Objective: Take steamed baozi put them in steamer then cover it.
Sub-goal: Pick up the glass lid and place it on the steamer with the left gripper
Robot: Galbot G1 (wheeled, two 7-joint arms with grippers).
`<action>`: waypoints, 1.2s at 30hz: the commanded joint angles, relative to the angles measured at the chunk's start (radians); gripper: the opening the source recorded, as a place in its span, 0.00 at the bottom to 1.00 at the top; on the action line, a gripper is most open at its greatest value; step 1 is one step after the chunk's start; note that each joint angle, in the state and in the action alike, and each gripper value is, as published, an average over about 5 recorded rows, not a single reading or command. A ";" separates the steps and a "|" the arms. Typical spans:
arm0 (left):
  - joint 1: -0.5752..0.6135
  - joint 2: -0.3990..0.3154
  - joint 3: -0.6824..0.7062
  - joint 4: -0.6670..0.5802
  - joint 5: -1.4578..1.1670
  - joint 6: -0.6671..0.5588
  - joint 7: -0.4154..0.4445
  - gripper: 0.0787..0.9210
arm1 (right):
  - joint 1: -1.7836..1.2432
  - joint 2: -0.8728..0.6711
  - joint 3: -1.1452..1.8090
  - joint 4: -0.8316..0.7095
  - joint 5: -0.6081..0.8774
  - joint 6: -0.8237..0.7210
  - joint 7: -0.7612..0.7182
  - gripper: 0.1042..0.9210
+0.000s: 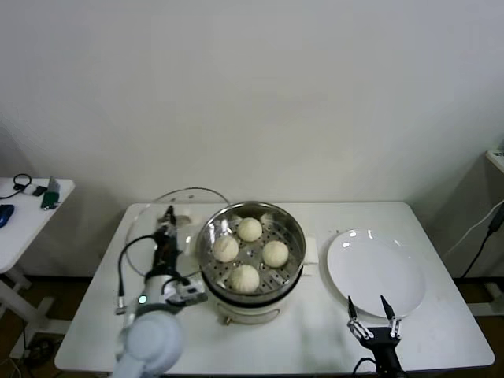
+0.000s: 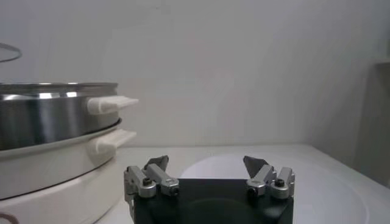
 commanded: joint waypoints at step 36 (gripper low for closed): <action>-0.044 -0.419 0.278 0.260 0.501 0.017 0.089 0.07 | 0.005 -0.054 0.013 -0.052 0.064 0.046 0.001 0.88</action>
